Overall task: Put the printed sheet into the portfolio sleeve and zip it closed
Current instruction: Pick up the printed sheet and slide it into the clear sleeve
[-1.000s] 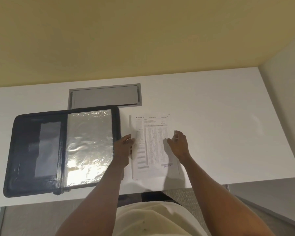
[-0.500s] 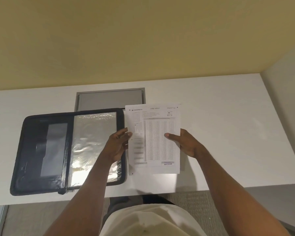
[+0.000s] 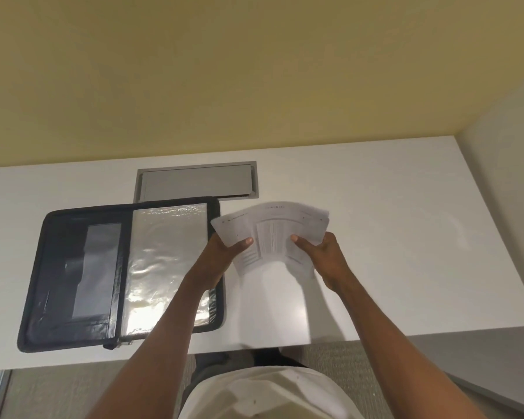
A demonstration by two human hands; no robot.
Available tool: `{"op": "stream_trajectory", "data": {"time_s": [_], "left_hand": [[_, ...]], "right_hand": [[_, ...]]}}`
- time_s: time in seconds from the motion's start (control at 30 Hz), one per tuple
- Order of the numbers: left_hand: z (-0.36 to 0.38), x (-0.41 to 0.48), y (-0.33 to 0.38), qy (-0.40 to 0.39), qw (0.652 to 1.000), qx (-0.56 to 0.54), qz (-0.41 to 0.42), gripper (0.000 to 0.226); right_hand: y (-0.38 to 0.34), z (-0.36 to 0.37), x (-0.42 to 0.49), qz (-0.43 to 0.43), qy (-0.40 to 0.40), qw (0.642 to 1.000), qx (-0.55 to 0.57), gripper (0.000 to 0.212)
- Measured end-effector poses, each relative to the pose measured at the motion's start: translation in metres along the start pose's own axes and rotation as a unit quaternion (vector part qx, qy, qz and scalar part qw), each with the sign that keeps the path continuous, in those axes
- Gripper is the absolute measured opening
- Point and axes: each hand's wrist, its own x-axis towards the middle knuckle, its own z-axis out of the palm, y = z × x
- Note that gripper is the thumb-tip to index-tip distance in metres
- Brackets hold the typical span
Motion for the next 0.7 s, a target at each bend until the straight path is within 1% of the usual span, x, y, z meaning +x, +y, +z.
{"op": "stream_trajectory", "data": {"time_s": [0.13, 0.23, 0.37, 0.5, 0.6, 0.7], "left_hand": [[0.014, -0.006, -0.007, 0.067, 0.998, 0.008, 0.011, 0.044], [0.021, -0.011, -0.014, 0.089, 0.996, 0.004, 0.022, 0.035], [0.027, -0.013, -0.02, 0.108, 0.994, -0.004, 0.024, 0.032], [0.032, -0.009, -0.029, 0.109, 0.994, 0.012, 0.016, 0.043], [0.032, -0.007, -0.034, 0.11, 0.994, 0.014, 0.014, 0.05], [0.032, -0.009, -0.039, 0.11, 0.994, 0.014, 0.006, 0.047]], "right_hand": [[0.009, 0.001, -0.006, -0.01, 0.013, 1.0, 0.014, 0.014], [0.013, 0.001, -0.01, -0.013, 0.011, 1.0, 0.013, 0.016], [0.019, 0.0, -0.013, -0.016, 0.011, 0.999, 0.027, 0.024], [0.027, -0.001, -0.015, -0.015, 0.012, 0.999, 0.029, 0.032], [0.029, -0.002, -0.015, -0.009, 0.023, 0.999, 0.032, 0.03], [0.031, -0.004, -0.016, -0.004, 0.025, 0.999, 0.031, 0.029]]}}
